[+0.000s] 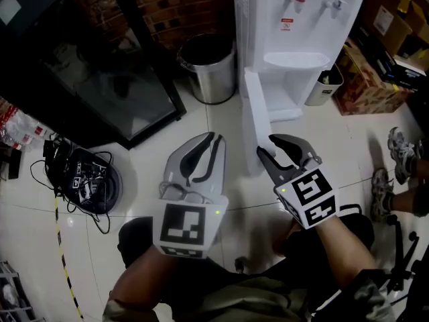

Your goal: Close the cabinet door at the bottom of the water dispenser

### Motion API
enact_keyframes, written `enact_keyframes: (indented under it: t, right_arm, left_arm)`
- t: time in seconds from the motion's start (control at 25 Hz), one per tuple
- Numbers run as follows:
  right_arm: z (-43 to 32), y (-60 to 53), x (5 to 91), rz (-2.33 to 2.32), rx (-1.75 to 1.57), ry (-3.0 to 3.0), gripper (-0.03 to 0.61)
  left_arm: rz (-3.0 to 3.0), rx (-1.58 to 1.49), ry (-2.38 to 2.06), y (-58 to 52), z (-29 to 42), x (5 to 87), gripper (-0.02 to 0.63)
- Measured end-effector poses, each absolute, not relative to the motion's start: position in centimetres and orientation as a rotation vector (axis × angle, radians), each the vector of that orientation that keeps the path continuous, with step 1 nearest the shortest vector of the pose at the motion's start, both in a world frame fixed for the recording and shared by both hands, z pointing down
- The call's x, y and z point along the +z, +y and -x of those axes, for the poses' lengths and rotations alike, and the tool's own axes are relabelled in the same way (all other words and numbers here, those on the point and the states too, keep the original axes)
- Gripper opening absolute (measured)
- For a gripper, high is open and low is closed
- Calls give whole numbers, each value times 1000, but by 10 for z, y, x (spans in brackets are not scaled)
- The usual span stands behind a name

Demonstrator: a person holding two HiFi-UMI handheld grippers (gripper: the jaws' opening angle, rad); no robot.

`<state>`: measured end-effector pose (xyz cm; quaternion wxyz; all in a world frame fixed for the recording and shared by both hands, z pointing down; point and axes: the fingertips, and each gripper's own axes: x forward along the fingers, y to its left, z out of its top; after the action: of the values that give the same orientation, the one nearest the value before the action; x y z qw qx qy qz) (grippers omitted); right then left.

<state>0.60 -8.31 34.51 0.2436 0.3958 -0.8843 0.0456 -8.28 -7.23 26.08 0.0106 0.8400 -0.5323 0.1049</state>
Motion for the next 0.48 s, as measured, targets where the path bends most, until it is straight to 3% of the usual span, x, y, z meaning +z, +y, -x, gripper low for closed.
enact_keyframes:
  t: [0.48]
  right_arm:
    - [-1,-97,407,-984,114,-2200,130]
  left_arm:
    - [-2654,321,-1618,-84,79,263,44]
